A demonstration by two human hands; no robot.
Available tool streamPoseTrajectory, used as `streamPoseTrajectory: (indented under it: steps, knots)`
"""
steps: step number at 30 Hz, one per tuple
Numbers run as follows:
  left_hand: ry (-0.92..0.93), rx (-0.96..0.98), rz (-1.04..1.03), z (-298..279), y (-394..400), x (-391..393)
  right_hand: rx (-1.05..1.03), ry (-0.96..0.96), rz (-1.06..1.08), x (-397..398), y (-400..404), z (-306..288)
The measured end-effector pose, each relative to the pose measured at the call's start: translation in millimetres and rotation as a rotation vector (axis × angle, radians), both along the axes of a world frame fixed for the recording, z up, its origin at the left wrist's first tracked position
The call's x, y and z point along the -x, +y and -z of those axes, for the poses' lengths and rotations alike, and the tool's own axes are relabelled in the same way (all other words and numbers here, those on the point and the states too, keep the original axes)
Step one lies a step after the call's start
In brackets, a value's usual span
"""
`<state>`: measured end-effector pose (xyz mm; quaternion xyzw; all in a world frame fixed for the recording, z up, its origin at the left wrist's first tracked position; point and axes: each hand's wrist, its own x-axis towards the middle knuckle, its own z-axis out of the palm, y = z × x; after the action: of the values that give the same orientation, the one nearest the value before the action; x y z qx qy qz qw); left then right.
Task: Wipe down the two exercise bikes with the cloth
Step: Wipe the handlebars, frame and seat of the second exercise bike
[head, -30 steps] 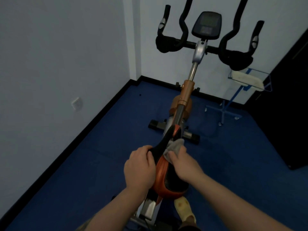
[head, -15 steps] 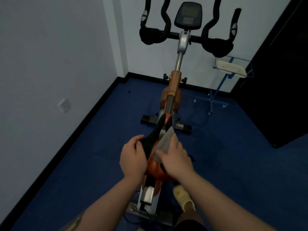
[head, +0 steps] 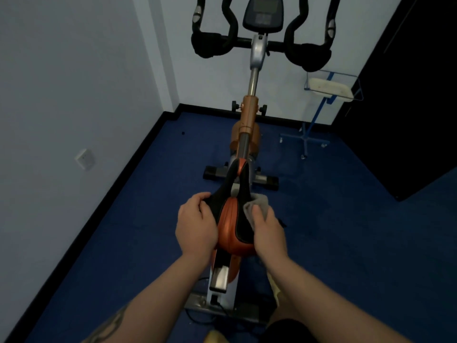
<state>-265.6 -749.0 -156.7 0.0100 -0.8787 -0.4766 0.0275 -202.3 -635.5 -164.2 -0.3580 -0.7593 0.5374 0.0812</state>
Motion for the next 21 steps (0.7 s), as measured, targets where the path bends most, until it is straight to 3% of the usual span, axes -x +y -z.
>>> streamPoseTrajectory:
  steps: [5, 9, 14, 19, 21]
  knots:
    - [0.038, -0.006, 0.001, 3.6, -1.9, -1.0, -0.128, 0.033, -0.062, -25.5, -25.5, -8.3]
    - [0.039, -0.004, 0.004, 3.4, -1.6, 0.3, 0.001, -0.224, -0.189, 23.0, 18.2, -18.5]
    - [0.06, 0.01, 0.008, 3.0, -2.4, -0.9, -0.497, -0.251, -0.428, -8.3, -14.7, -26.9]
    - [0.053, 0.054, 0.026, -2.3, -1.1, 0.2, -0.23, -0.38, -0.384, 58.7, 22.4, -21.3]
    - [0.052, 0.064, 0.034, -3.1, -1.8, -0.7, -0.323, -0.354, -0.433, 46.7, 14.5, -24.3]
